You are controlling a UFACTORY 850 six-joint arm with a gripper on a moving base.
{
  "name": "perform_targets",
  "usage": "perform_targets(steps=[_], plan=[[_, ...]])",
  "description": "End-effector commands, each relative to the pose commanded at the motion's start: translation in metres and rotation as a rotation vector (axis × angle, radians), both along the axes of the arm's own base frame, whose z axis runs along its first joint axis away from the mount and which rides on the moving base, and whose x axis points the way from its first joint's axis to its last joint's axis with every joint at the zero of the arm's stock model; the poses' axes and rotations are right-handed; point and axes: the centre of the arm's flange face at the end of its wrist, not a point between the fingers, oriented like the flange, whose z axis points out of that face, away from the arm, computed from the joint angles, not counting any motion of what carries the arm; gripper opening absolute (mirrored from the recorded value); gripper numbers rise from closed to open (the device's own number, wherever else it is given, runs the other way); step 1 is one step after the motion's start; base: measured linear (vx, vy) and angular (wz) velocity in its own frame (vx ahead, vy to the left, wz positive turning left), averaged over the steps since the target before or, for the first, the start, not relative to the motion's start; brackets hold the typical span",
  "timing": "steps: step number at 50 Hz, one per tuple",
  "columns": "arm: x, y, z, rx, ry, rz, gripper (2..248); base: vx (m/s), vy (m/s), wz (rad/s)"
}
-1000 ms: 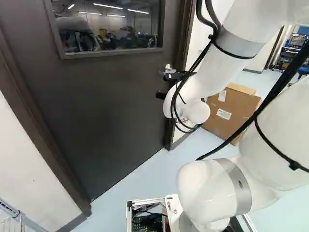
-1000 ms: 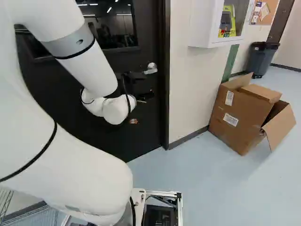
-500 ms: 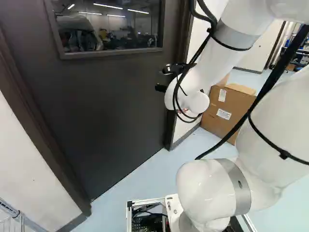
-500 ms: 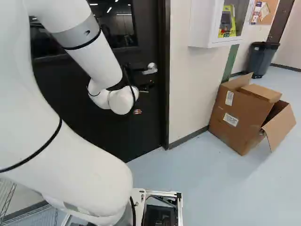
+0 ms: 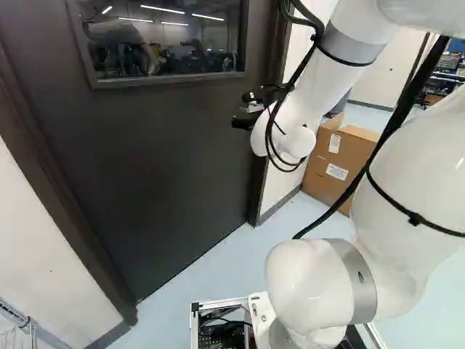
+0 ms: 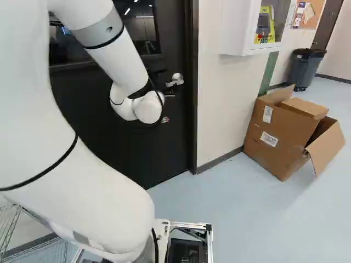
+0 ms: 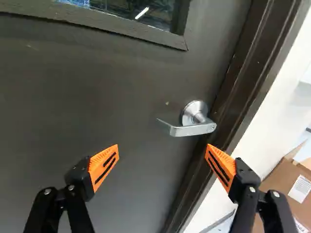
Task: Open the door and move inside
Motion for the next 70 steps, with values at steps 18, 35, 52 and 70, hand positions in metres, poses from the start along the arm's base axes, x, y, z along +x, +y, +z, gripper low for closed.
perform_targets(steps=[18,35,52,70], plan=[[0.02,-0.005,0.017,-0.083,-0.034,0.087,247,0.0,0.0,0.0],[0.041,-0.009,0.034,-0.158,-0.067,0.165,247,0.0,0.0,0.0],[0.065,-0.012,0.041,-0.187,-0.084,0.194,247,0.0,0.0,0.0],[0.084,-0.013,0.036,-0.185,-0.076,0.198,247,0.0,0.0,0.0]])
